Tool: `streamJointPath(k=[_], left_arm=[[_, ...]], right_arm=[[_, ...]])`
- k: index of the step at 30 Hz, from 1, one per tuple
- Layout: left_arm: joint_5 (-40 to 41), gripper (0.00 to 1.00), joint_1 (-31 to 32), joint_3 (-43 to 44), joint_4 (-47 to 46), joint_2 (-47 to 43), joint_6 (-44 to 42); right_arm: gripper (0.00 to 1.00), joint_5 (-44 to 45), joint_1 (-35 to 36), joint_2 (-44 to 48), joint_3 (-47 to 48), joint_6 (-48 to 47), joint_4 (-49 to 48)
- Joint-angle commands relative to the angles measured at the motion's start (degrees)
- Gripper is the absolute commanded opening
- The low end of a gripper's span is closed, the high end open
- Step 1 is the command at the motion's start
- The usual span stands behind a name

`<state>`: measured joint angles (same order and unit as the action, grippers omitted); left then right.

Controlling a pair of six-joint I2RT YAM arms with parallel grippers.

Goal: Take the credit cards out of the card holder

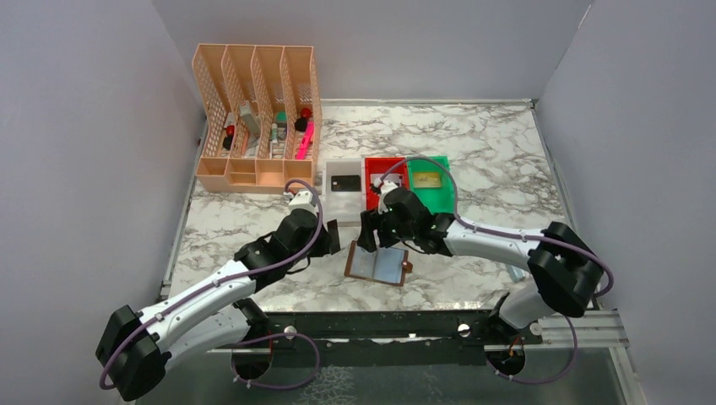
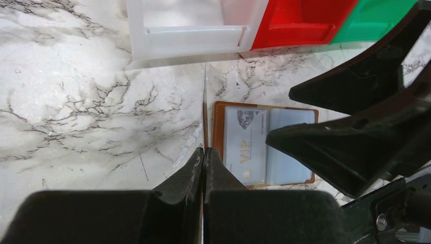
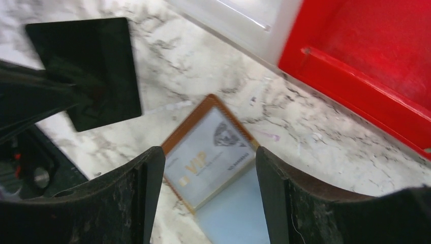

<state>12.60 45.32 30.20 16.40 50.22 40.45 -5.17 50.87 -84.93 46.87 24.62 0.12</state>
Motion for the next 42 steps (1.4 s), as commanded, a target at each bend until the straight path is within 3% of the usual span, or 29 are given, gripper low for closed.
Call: streamJointPath(k=[1, 16, 21, 26, 31, 34, 42], left_arm=[[-2.14, 0.00, -0.50, 1.22, -2.03, 0.82, -0.94], [-0.62, 0.00, -0.98, 0.82, -0.39, -2.05, -0.43], [-0.99, 0.00, -1.01, 1.09, -0.52, -1.35, -0.38], [-2.61, 0.00, -1.02, 0.84, -1.72, -1.34, -1.05], [-10.92, 0.00, -4.54, -0.42, -6.20, 0.21, -5.53], [-21.31, 0.00, -9.96, -1.84, -10.65, 1.31, -6.45], [-42.16, 0.00, -16.12, -7.20, -26.37, 0.30, -2.77]], right_arm=[[0.71, 6.47, -0.24, -5.28, 2.83, 0.81, 5.61], [0.71, -10.06, -0.25, -12.66, 4.14, -2.84, 0.45], [0.71, -10.77, -0.25, -11.77, 3.28, -3.19, -0.12], [0.72, -5.61, -0.29, -7.94, 2.82, -1.34, 0.46], [0.75, 1.68, -0.29, -0.41, -1.26, 2.38, -1.61], [0.75, 3.76, -2.28, 3.74, -4.95, 5.76, -2.74], [0.73, -17.67, -13.96, 13.90, -18.06, 14.01, -20.42]])
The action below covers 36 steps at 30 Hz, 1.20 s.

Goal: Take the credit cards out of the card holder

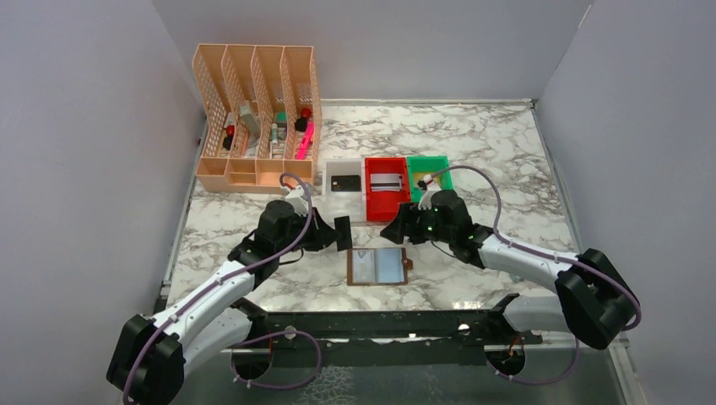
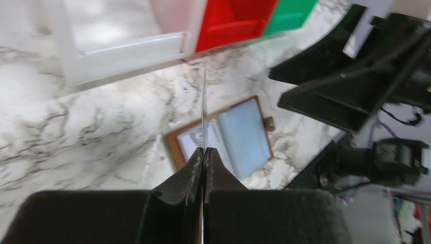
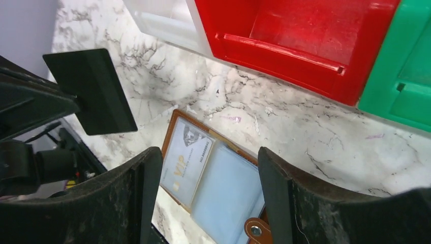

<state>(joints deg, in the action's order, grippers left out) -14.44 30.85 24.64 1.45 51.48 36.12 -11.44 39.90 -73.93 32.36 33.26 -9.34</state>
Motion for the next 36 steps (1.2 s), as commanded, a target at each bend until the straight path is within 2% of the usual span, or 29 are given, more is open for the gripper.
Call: streamJointPath(k=[1, 6, 18, 22, 30, 36], left_arm=[[-17.03, 0.00, -1.93, -2.04, -13.18, -0.85, 2.37], [-22.06, 0.00, -2.01, -3.96, -21.30, -1.20, 6.45], [-28.11, 0.00, -2.02, -3.45, -24.66, -0.86, 9.03], [-28.28, 0.00, -2.02, -3.64, -25.82, -0.44, 9.49], [-29.49, 0.00, -2.02, -3.83, -28.51, 1.89, 10.87], [-29.68, 0.00, -2.01, -4.08, -28.79, 1.77, 10.88]], right_arm=[[0.72, -13.07, -3.13, 3.33, -4.09, 5.94, -12.67], [0.68, -20.29, -3.51, 2.94, -6.09, 11.56, -22.65], [0.53, -30.95, -4.66, -3.53, -7.47, 18.13, -39.46], [0.49, -33.65, -4.66, -4.73, -7.22, 18.95, -41.99], [0.29, -37.84, -4.66, -8.09, -7.10, 21.17, -48.47], [0.21, -36.72, -4.66, -7.75, -7.67, 21.50, -48.82]])
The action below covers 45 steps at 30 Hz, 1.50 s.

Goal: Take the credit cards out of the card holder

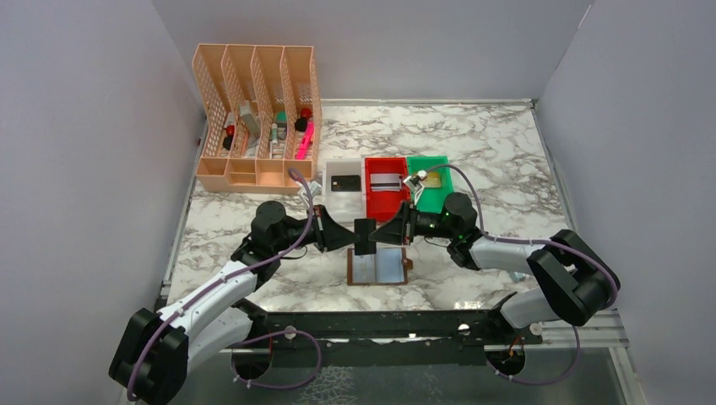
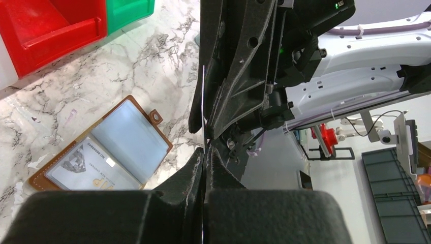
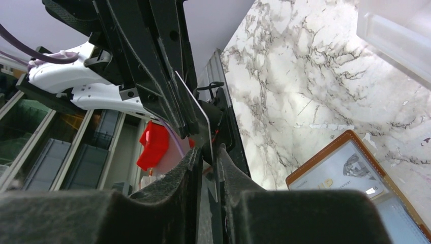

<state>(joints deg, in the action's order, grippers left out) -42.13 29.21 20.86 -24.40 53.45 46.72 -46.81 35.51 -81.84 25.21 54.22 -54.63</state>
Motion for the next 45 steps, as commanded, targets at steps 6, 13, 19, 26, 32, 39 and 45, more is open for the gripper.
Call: streamJointPath(k=[6, 13, 19, 26, 32, 39, 45], left_arm=[[-1.29, 0.10, -0.38, -0.53, -2.93, 0.07, 0.28], [4.51, 0.57, -0.38, 0.31, 0.44, -1.25, -0.57], [20.28, 0.80, -0.38, 6.02, 22.30, -6.17, -8.84], [40.00, 0.94, -0.38, 14.16, 42.42, -11.47, -13.28], [50.96, 0.96, -0.36, 19.80, 51.35, -10.17, -16.54], [58.56, 0.96, -0.38, 20.71, 53.30, -10.26, -21.77], [63.80, 0.98, -0.38, 18.70, 53.29, -10.06, -24.22]], right_arm=[[0.06, -0.84, -0.26, 1.37, -0.55, 0.11, -2.22], [0.01, 1.92, -0.26, 3.50, -1.41, -2.42, 2.13], [0.01, 7.49, -0.26, 7.62, 0.31, -8.08, 14.17], [0.01, 13.80, -0.26, 11.51, 3.22, -14.47, 25.28], [0.01, 16.83, -0.26, 11.73, 6.98, -18.51, 31.42], [0.01, 17.36, -0.14, 9.21, 10.94, -21.15, 35.03], [0.01, 22.83, 2.72, 5.14, 17.89, -26.92, 40.96]])
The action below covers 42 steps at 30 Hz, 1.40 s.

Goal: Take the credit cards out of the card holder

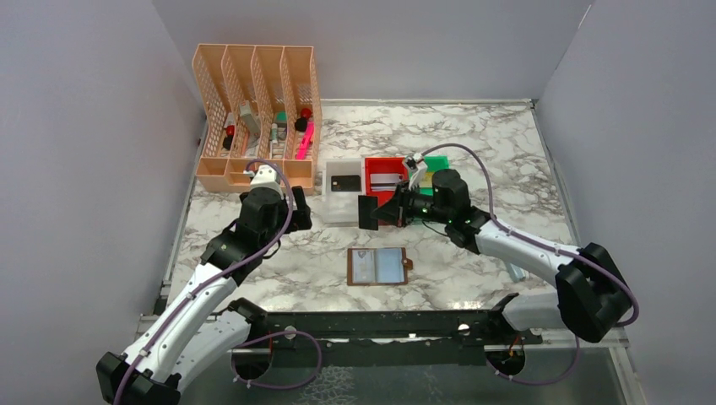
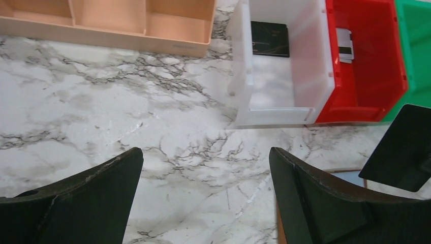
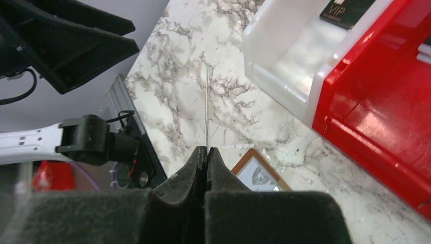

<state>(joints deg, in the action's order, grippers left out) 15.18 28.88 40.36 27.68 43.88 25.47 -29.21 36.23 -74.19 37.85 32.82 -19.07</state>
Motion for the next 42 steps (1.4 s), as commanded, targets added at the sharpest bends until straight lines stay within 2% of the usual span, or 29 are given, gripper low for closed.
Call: streamJointPath(k=[1, 11, 24, 33, 42], left_arm=[[6.50, 0.98, -0.04, -0.57, 1.23, -0.33, -2.94], [13.51, 0.99, -0.63, 0.35, 3.02, 0.38, -1.64], [14.24, 0.99, -2.21, 0.07, 2.98, -2.15, -0.97], [13.74, 0.99, -2.78, -0.01, 2.93, -2.41, -1.12], [12.95, 0.98, -3.30, 0.16, 2.95, -1.54, -1.30]], right_arm=[[0.01, 6.48, 2.47, -3.44, 6.72, -6.50, 6.54], [0.02, 24.28, 6.19, -15.42, 24.58, -19.35, 17.96], [0.05, 38.95, 11.71, -35.32, 46.61, -34.54, 30.02], [0.05, 51.58, 13.43, -42.67, 51.21, -45.33, 27.98], [0.07, 52.48, 13.43, -46.98, 53.14, -55.11, 24.65]])
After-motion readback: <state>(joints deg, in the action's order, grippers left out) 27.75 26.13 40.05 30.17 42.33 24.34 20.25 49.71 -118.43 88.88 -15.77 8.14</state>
